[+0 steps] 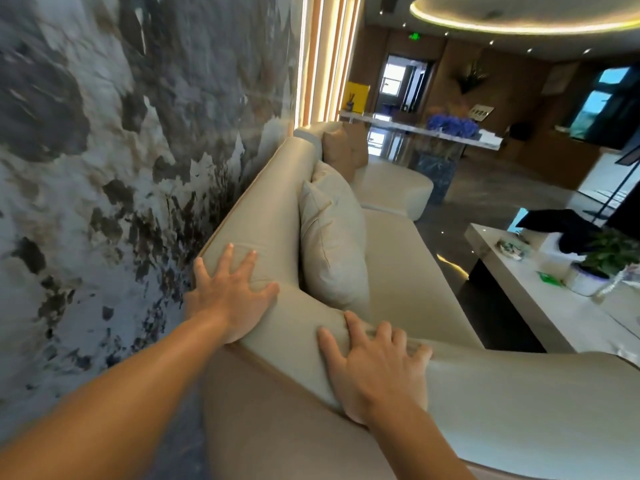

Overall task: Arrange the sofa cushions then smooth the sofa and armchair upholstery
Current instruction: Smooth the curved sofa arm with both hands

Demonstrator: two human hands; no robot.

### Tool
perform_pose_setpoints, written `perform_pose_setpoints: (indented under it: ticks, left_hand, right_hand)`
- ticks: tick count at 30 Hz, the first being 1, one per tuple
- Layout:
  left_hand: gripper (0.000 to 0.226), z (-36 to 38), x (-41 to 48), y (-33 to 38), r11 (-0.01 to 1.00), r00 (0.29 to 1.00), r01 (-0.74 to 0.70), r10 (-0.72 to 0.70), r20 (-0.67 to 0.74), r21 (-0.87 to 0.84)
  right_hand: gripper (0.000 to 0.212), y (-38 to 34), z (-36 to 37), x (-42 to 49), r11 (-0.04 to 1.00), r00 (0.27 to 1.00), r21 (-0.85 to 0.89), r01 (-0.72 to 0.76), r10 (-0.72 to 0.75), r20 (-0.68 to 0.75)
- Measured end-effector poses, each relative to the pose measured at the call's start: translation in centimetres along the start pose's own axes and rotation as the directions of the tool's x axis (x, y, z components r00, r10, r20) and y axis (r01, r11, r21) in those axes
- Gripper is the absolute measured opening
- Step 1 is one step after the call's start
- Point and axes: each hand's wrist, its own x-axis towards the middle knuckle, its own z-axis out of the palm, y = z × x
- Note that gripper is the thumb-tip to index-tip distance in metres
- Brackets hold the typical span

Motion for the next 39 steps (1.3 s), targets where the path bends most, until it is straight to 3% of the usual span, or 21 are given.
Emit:
perform_pose_setpoints:
  ticks: [4, 12, 17, 19, 20, 22, 24, 26, 30, 39]
  left_hand:
    - [0.088, -0.8, 4.7, -2.7, 1.000, 1.000, -0.014, 0.014, 0.025, 0.017]
    - [0.094, -2.7, 14.0, -7.5, 0.996, 0.994, -0.080, 0.076, 0.077, 0.050]
    - [0.064, -4.0, 14.3, -7.1, 0.979, 0.992, -0.059, 0.035, 0.124, 0.195]
    - [0.051, -4.5, 13.2, -5.9, 0.933, 0.967, -0.254, 0.243, 0.075, 0.256]
    - [0.049, -4.8, 12.4, -4.9, 0.877, 0.908, -0.418, 0.407, 0.097, 0.235]
    - [0.055, -4.5, 10.4, -2.4, 0.818, 0.812, -0.568, 0.538, 0.225, 0.092]
    - [0.069, -2.9, 8.8, -0.5, 0.816, 0.815, -0.551, 0.482, 0.322, 0.173]
    - [0.079, -1.8, 8.1, 0.6, 0.818, 0.865, -0.491, 0.417, 0.279, 0.299]
    - [0.075, -1.6, 8.2, 0.1, 0.838, 0.883, -0.469, 0.435, 0.178, 0.279]
    - [0.075, -1.8, 5.1, 0.3, 0.849, 0.890, -0.452, 0.408, 0.204, 0.275]
  right_hand:
    - [0.083, -3.8, 0.7, 2.5, 1.000, 0.999, 0.014, -0.018, 0.019, -0.031]
    - [0.084, -11.0, 1.7, 8.4, 0.998, 0.999, 0.052, -0.019, 0.017, 0.040]
    - [0.076, -8.1, 0.6, 10.0, 0.961, 0.956, 0.165, 0.224, -0.250, 0.156]
    - [0.074, -3.8, 0.0, 9.8, 0.954, 0.939, 0.154, 0.256, -0.284, 0.196]
    - [0.076, -1.3, -0.2, 9.4, 0.966, 0.947, 0.131, 0.223, -0.247, 0.205]
    - [0.086, 2.7, -0.5, 8.2, 0.989, 0.971, 0.071, 0.129, -0.141, 0.194]
    - [0.091, 4.1, -0.4, 7.5, 0.994, 0.981, 0.045, 0.099, -0.105, 0.163]
    - [0.090, 4.3, -0.3, 7.4, 0.992, 0.984, 0.051, 0.114, -0.120, 0.129]
    - [0.094, 4.4, 0.2, 7.9, 0.987, 0.988, 0.077, 0.140, -0.144, 0.050]
    - [0.083, 5.7, -0.4, 5.2, 0.962, 0.981, 0.193, 0.191, -0.195, 0.002]
